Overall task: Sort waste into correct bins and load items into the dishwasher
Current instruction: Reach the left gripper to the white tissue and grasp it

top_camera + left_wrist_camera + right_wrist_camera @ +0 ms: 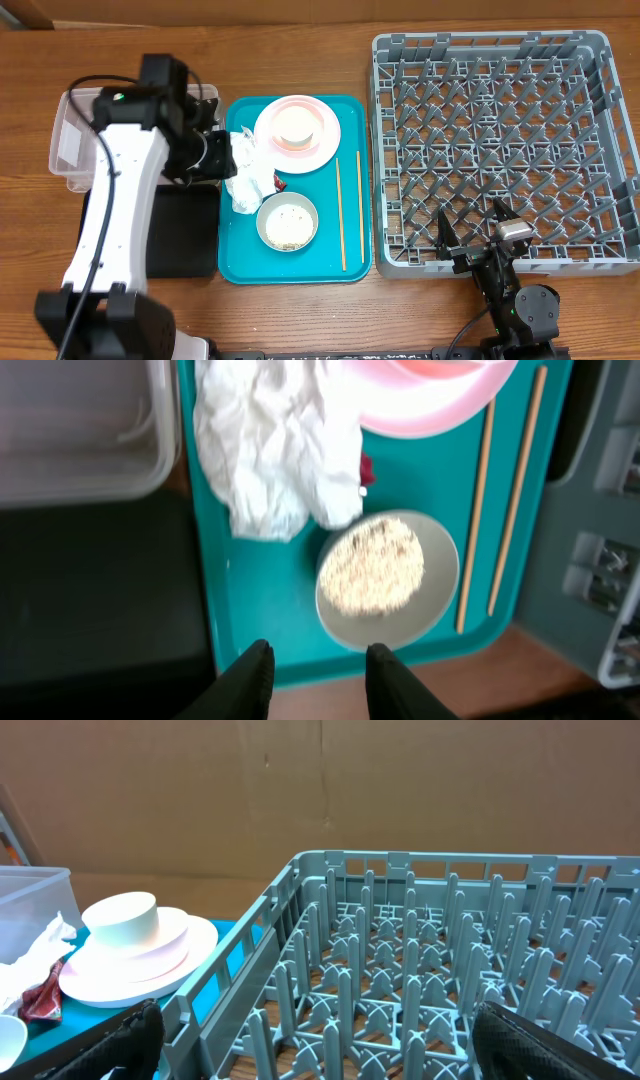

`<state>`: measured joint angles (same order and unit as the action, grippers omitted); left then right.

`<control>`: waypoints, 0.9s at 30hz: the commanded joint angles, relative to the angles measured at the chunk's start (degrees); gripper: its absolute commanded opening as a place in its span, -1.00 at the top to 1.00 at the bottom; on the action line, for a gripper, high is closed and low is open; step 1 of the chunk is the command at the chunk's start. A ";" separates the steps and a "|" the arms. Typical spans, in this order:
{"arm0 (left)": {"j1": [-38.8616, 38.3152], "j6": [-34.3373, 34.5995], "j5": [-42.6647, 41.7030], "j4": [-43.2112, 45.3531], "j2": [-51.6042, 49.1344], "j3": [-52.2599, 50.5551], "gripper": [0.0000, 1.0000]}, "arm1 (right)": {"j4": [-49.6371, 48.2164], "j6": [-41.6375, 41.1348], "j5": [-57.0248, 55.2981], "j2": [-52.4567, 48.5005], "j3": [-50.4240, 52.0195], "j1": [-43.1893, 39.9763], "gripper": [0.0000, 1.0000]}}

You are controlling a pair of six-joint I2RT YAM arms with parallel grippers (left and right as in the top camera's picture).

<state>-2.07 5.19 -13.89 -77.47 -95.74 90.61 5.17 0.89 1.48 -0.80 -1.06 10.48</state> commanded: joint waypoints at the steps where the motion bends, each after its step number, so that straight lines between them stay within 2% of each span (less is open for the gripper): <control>1: -3.54 5.84 4.83 3.17 -0.59 -1.01 0.33 | -0.37 0.00 -0.07 0.57 0.61 -0.37 -1.00; 4: -7.43 10.01 10.84 8.20 -0.61 -3.32 0.18 | -0.39 0.00 -0.07 0.57 0.61 -0.37 -1.00; 9: -10.67 15.10 18.36 13.84 -0.63 -7.65 -0.30 | -0.37 0.00 -0.07 0.57 0.61 -0.37 -1.00; 15: -10.29 15.39 18.99 23.32 -0.68 -15.17 -0.33 | -0.37 0.00 -0.07 0.57 0.61 -0.37 -1.00; 19: -10.01 13.20 19.02 29.66 -0.70 -17.94 -0.35 | -0.39 0.00 -0.07 0.57 0.61 -0.37 -0.99; 27: -10.05 12.57 19.69 38.01 -1.09 -22.73 -0.29 | -0.37 0.00 -0.07 0.57 0.61 -0.37 -1.00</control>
<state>-12.29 18.92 4.23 -41.34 -96.66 70.11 5.19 0.86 1.50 -0.80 -1.06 10.48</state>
